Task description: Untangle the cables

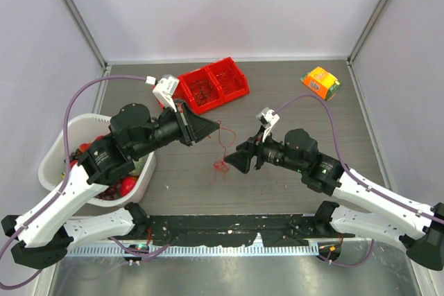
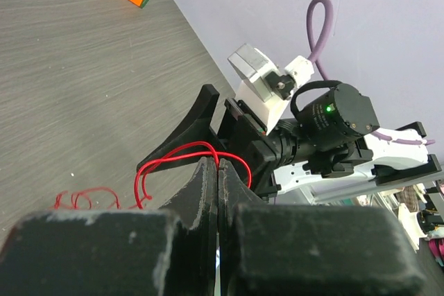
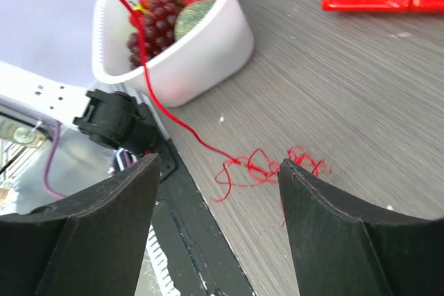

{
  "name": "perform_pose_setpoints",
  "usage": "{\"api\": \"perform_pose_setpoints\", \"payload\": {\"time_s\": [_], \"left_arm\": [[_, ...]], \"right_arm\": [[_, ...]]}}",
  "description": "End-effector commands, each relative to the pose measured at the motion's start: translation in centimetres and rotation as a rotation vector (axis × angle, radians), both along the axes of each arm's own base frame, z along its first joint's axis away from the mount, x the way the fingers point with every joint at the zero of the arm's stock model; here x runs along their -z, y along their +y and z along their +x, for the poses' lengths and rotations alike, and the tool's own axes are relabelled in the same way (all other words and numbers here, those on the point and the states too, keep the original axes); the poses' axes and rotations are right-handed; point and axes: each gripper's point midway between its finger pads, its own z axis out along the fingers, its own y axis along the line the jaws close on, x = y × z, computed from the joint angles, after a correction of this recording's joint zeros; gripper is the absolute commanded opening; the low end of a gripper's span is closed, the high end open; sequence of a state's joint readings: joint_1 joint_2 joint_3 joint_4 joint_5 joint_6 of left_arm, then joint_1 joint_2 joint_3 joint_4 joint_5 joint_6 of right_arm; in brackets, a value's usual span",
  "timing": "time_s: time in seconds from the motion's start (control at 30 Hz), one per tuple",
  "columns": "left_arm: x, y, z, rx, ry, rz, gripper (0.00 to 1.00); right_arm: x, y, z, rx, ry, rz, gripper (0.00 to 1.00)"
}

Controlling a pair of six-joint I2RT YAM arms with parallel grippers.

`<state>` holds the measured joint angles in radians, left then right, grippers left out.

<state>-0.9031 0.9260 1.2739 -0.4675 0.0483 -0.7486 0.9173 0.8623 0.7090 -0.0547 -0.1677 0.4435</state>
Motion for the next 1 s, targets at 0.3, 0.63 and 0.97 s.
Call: {"api": "perform_pose_setpoints", "payload": {"time_s": [0.3, 0.63, 0.97], "left_arm": [[-5.3, 0.8, -1.6, 0.044, -0.083, -0.116, 0.00], [-17.9, 6.8, -3.7, -0.049, -0.365, -0.178, 0.00], [-21.4, 8.1, -2.6, -0.140, -0.436, -0.161, 0.00]], "right_arm": [[-0.9, 5.4, 5.7, 0.247, -0.079, 0.068, 0.61], [17.9, 2.1, 12.7, 0.429, 0.065, -0.177, 0.39], [19.1, -5.1, 13.4, 0.624, 0.116, -0.260, 0.43]]}}
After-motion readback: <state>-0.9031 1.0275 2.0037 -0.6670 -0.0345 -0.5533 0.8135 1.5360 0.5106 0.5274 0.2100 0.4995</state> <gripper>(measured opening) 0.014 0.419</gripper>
